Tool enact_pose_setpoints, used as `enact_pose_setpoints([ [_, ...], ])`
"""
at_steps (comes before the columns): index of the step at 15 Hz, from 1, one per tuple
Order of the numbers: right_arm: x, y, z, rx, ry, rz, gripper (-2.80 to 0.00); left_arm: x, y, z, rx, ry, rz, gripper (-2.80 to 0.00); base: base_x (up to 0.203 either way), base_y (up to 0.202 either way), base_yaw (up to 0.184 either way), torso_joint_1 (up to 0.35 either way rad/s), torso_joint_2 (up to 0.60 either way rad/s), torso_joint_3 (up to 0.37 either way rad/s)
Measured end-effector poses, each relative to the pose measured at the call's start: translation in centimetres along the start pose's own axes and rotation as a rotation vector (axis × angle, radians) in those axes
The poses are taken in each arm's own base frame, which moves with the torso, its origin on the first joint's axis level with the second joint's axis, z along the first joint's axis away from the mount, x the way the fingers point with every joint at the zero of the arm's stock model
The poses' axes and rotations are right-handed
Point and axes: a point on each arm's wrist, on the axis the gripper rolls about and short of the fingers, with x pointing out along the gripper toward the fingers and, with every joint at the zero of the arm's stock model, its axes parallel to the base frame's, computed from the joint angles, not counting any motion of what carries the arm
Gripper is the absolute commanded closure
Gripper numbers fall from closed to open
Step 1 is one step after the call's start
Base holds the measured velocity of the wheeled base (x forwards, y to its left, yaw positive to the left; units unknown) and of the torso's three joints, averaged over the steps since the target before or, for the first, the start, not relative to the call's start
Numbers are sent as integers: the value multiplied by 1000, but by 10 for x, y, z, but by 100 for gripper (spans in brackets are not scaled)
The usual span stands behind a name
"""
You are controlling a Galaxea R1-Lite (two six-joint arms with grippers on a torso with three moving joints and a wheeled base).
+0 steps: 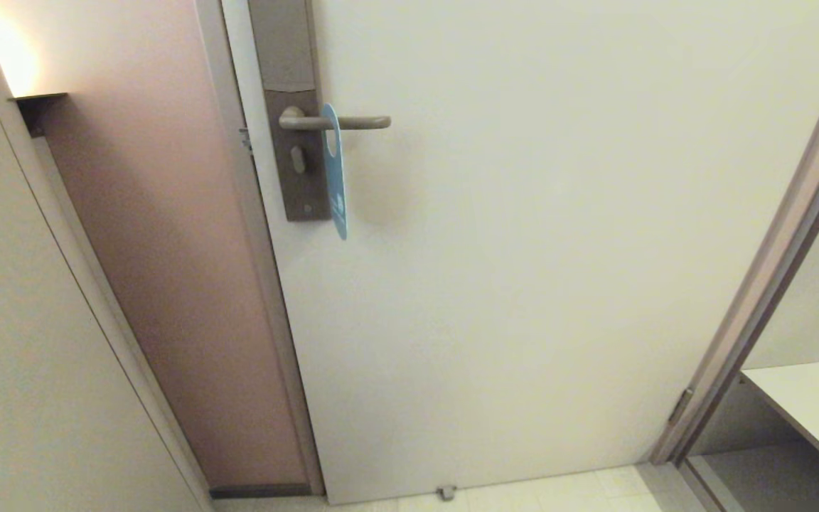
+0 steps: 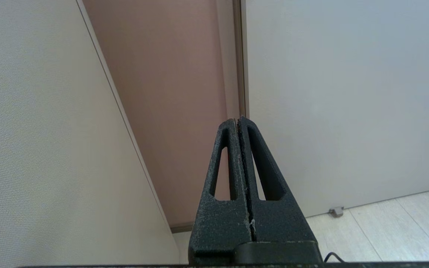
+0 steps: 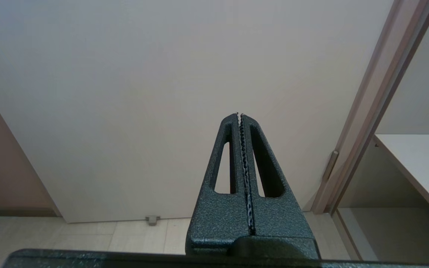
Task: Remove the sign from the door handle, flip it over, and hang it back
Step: Hang the sign back with the other side facing out
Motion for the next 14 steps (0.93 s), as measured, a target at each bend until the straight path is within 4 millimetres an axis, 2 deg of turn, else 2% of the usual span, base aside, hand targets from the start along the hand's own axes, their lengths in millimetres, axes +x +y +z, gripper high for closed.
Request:
enact_pose_setpoints([
  [14, 0, 0, 0, -1, 0, 0, 0, 0, 0, 0, -5, 2, 0, 0, 0, 0, 0, 0, 0, 0],
])
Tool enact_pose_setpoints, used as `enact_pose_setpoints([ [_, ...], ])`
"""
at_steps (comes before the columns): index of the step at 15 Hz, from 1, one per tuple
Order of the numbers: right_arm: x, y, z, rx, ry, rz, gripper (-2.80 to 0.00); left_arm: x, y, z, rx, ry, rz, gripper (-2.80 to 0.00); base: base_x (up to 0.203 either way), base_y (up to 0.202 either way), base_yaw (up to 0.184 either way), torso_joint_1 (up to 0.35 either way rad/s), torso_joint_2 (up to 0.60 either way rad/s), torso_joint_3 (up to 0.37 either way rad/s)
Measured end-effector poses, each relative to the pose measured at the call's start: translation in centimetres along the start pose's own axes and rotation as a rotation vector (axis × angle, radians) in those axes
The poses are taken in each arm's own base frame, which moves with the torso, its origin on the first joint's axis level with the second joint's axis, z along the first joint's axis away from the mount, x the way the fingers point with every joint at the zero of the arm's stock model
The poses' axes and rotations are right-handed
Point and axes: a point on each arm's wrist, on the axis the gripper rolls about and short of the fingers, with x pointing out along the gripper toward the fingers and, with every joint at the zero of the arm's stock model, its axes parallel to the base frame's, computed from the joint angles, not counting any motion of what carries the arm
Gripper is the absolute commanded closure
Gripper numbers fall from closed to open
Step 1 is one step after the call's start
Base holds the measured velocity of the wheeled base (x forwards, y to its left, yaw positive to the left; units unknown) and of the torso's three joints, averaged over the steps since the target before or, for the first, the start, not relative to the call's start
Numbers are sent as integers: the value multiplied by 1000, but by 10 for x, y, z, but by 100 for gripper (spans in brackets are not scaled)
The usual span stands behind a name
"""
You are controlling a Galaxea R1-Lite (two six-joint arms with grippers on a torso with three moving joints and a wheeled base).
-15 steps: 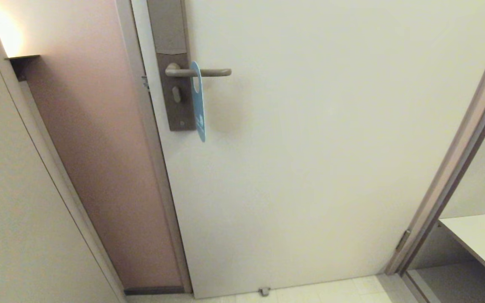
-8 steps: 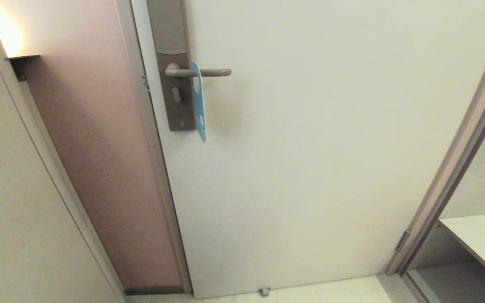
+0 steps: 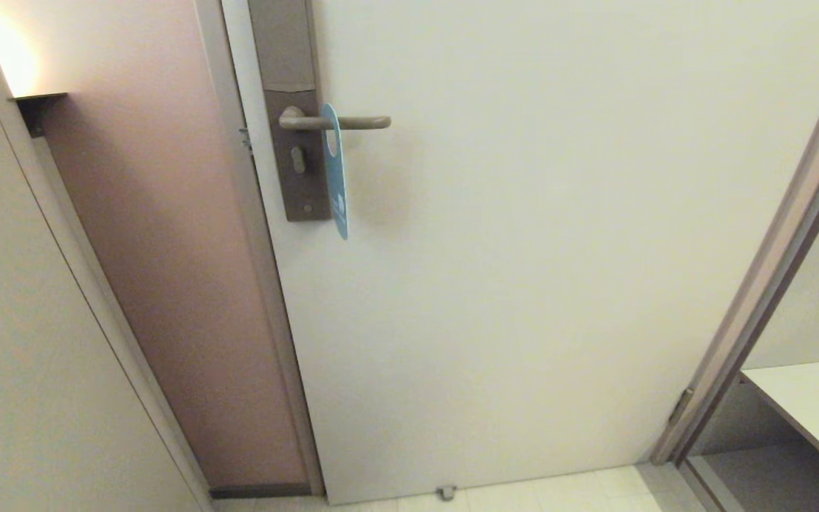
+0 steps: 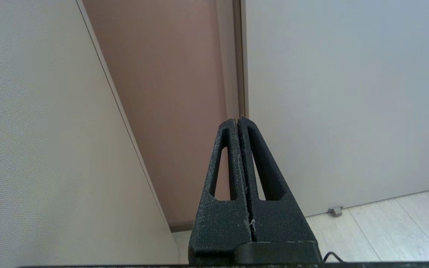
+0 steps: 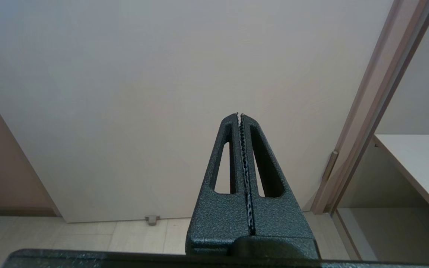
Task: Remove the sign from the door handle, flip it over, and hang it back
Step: Hang the sign back with the other side facing out
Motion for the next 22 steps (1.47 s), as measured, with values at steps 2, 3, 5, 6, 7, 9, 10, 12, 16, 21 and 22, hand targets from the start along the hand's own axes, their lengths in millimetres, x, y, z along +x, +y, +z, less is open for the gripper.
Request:
enact_pose_setpoints([
  [2, 0, 0, 0, 0, 0, 0, 0, 0, 0, 0, -2, 1, 0, 0, 0, 0, 0, 0, 0, 0],
  [3, 0, 0, 0, 0, 0, 0, 0, 0, 0, 0, -3, 1, 0, 0, 0, 0, 0, 0, 0, 0],
  [5, 0, 0, 0, 0, 0, 0, 0, 0, 0, 0, -3, 0, 0, 0, 0, 0, 0, 0, 0, 0],
  [6, 0, 0, 0, 0, 0, 1, 0, 0, 0, 0, -3, 0, 0, 0, 0, 0, 0, 0, 0, 0],
  [7, 0, 0, 0, 0, 0, 1, 0, 0, 0, 0, -3, 0, 0, 0, 0, 0, 0, 0, 0, 0],
  [9, 0, 0, 0, 0, 0, 1, 0, 0, 0, 0, -3, 0, 0, 0, 0, 0, 0, 0, 0, 0],
  [10, 0, 0, 0, 0, 0, 0, 0, 0, 0, 0, -3, 0, 0, 0, 0, 0, 0, 0, 0, 0],
  [12, 0, 0, 0, 0, 0, 0, 0, 0, 0, 0, -3, 0, 1, 0, 0, 0, 0, 0, 0, 0],
  [16, 0, 0, 0, 1, 0, 0, 0, 0, 0, 0, -3, 0, 1, 0, 0, 0, 0, 0, 0, 0],
  [21, 0, 0, 0, 1, 0, 0, 0, 0, 0, 0, -3, 0, 1, 0, 1, 151, -3, 6, 1, 3],
  [22, 0, 0, 0, 2, 0, 0, 0, 0, 0, 0, -3, 0, 1, 0, 0, 77, 0, 1, 2, 4],
])
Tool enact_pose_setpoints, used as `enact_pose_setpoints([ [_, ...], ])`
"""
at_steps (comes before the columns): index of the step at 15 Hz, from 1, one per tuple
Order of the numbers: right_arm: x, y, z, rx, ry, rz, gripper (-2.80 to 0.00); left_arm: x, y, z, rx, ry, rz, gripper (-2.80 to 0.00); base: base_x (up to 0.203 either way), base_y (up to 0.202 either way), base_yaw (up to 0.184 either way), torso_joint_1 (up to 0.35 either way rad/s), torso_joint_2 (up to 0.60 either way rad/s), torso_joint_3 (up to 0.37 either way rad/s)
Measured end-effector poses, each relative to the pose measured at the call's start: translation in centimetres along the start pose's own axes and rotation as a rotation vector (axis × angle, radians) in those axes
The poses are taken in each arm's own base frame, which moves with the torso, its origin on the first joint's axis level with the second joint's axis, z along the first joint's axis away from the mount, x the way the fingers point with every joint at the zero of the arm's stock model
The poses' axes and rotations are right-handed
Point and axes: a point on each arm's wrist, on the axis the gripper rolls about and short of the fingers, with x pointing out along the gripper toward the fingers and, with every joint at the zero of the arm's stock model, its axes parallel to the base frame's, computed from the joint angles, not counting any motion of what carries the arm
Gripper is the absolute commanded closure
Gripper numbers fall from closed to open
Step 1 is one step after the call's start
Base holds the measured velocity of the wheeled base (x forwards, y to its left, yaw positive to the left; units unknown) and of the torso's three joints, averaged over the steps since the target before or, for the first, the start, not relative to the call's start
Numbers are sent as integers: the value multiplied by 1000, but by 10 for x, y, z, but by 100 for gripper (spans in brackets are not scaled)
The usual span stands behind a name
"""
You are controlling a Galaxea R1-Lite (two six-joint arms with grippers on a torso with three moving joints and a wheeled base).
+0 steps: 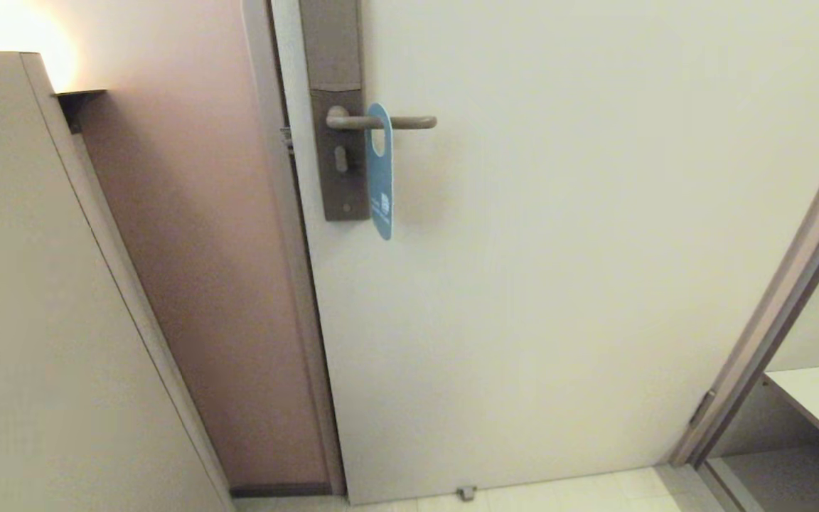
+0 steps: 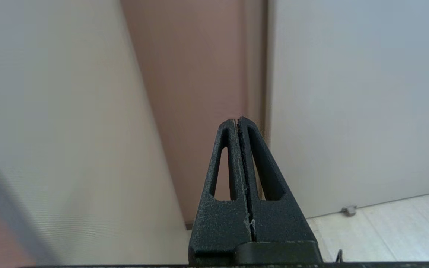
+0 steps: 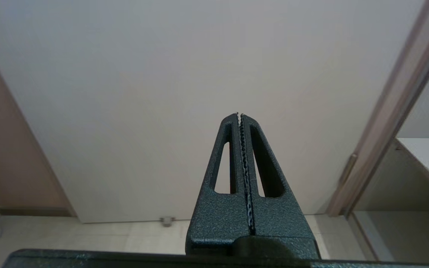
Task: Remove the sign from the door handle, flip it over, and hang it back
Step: Hang the sign back with the other side facing out
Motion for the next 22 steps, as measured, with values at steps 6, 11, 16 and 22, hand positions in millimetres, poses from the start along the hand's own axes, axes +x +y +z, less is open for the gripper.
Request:
enact_pose_setpoints([
  [6, 0, 0, 0, -1, 0, 1, 0, 0, 0, 0, 0, 0, 0, 0, 0, 0, 0, 0, 0, 0],
  [11, 0, 0, 0, -2, 0, 1, 0, 0, 0, 0, 0, 0, 0, 0, 0, 0, 0, 0, 0, 0],
  [16, 0, 0, 0, -2, 1, -1, 0, 0, 0, 0, 0, 0, 0, 0, 0, 0, 0, 0, 0, 0],
  [22, 0, 0, 0, -58, 13, 9, 0, 0, 0, 0, 0, 0, -1, 0, 0, 0, 0, 0, 0, 0],
])
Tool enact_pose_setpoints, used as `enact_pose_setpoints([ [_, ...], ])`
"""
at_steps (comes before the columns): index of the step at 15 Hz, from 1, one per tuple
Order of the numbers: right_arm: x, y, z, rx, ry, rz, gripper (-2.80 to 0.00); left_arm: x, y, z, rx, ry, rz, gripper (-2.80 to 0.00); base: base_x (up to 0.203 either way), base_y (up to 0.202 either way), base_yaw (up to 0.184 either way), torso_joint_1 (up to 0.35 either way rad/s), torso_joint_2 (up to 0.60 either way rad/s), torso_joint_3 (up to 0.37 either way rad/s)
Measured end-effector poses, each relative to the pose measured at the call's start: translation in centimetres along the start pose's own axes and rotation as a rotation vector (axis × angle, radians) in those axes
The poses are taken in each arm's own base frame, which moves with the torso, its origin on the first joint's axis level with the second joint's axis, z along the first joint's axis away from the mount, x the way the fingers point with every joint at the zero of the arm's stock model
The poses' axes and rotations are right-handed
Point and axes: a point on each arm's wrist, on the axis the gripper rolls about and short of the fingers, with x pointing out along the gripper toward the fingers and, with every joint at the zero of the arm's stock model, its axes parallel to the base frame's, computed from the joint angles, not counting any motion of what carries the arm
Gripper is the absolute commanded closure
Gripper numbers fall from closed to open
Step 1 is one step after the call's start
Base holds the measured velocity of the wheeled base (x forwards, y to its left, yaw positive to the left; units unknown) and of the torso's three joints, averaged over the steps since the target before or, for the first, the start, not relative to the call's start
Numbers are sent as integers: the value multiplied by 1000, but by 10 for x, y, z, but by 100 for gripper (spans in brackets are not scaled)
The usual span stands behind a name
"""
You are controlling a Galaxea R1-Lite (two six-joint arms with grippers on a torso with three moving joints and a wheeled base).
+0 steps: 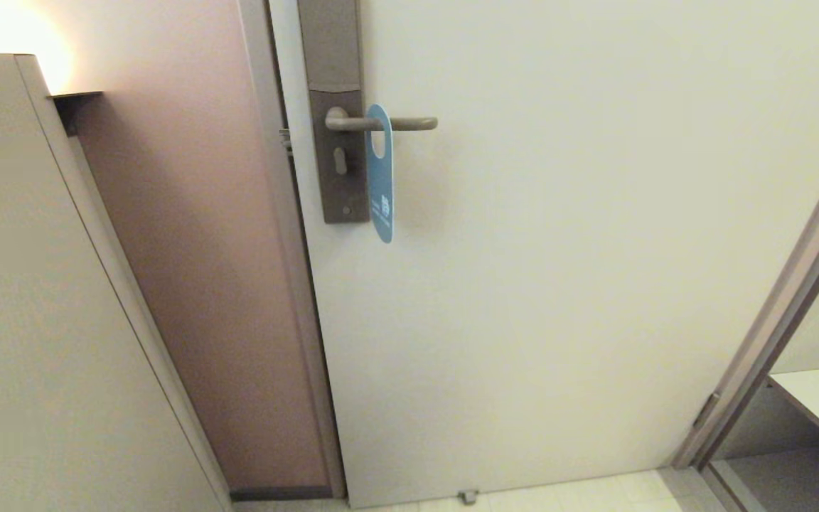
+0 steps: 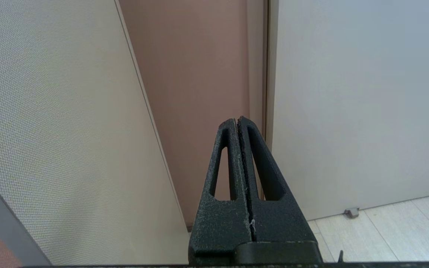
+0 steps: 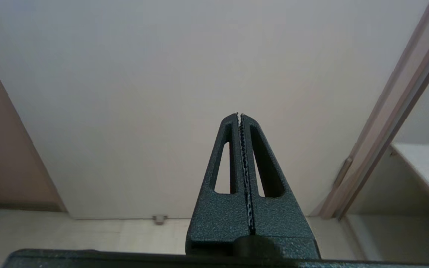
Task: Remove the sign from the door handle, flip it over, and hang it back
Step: Hang the sign back with the other side facing out
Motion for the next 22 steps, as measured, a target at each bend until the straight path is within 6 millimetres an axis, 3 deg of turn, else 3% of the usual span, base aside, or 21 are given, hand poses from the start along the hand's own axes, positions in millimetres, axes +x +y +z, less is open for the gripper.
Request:
enact_pose_setpoints([
  [7, 0, 0, 8, -20, 26, 27, 0, 0, 0, 0, 0, 0, 0, 0, 0, 0, 0, 0, 0, 0],
  [10, 3, 1, 30, -4, 25, 126, 0, 0, 0, 0, 0, 0, 0, 0, 0, 0, 0, 0, 0, 0],
  [12, 16, 0, 53, 19, 41, 165, 0, 0, 0, 0, 0, 0, 0, 0, 0, 0, 0, 0, 0, 0],
  [15, 55, 1, 92, 56, 78, 196, 0, 0, 0, 0, 0, 1, 0, 0, 0, 0, 0, 0, 0, 0],
  [18, 110, 4, 125, 78, 124, 225, 0, 0, 0, 0, 0, 1, 1, 0, 0, 0, 0, 0, 0, 0],
  [22, 182, 10, 151, 90, 193, 259, 0, 0, 0, 0, 0, 0, 0, 0, 0, 0, 0, 0, 0, 0],
])
